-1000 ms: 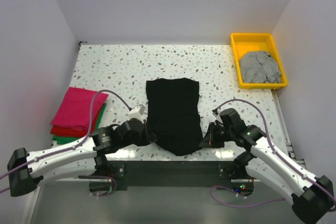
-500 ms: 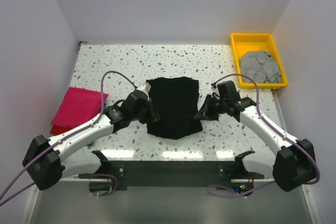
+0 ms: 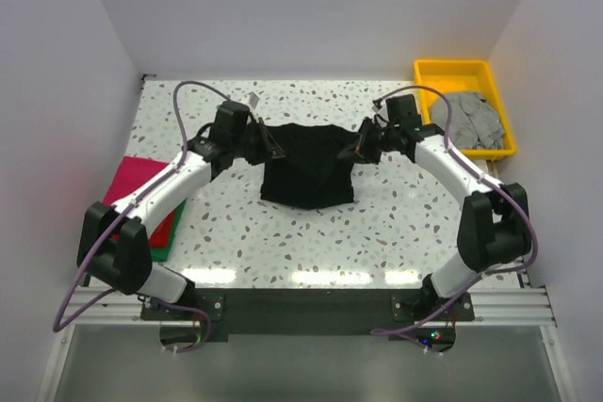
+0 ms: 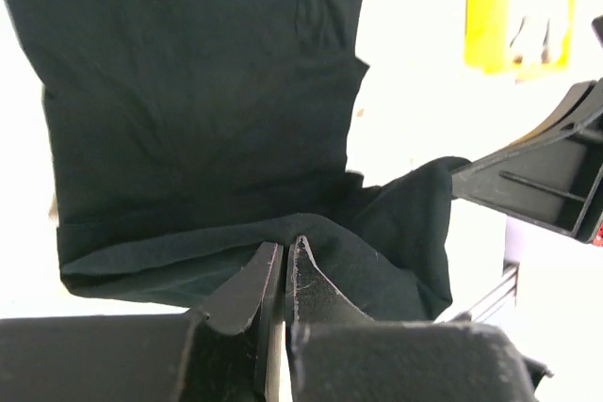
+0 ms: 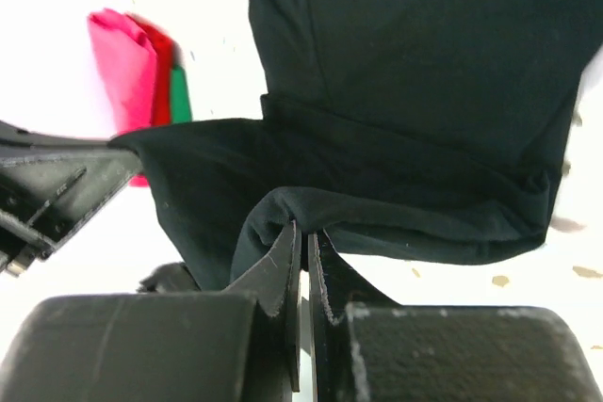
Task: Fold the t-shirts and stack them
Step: Fold the tshirt
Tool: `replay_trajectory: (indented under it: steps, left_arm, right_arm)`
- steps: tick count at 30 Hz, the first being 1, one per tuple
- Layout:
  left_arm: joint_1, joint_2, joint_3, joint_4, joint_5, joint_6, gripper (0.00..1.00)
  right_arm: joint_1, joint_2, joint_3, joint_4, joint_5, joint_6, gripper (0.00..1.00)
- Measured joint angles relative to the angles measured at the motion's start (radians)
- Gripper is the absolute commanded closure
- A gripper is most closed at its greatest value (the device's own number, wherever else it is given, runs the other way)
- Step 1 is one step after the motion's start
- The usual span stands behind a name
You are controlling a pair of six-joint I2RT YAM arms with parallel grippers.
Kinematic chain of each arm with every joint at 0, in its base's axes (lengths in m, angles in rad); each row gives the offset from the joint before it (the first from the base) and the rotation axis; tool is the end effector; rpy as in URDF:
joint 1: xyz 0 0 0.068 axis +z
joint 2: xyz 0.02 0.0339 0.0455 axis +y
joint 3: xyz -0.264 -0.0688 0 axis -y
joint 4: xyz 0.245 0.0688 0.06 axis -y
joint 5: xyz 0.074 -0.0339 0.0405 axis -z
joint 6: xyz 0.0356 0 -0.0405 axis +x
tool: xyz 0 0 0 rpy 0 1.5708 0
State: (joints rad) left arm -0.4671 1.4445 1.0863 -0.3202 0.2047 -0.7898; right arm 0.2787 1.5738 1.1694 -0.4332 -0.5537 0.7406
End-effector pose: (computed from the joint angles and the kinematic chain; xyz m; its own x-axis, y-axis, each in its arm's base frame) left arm 0.2842 -0.1515 0.2774 -0.8080 -0.3713 -0.4575 0.0119 0.7660 -0.6428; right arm 0.3212 0.1114 0.2588 -0.9134 0.3356 -0.2303 0.0596 0.6700 0.7399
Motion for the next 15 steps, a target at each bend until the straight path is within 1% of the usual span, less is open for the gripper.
replay_trajectory:
  steps: [8, 15]
  left_arm:
    - [0.162, 0.218, 0.174, 0.035, 0.111, 0.024, 1.0]
    - [0.209, 0.483, 0.442, 0.064, 0.182, 0.025, 1.0]
  right_arm:
    - [-0.072, 0.234, 0.213, 0.051, -0.045, 0.031, 1.0]
    - [-0.116, 0.457, 0.414, 0.084, -0.063, 0.067, 1.0]
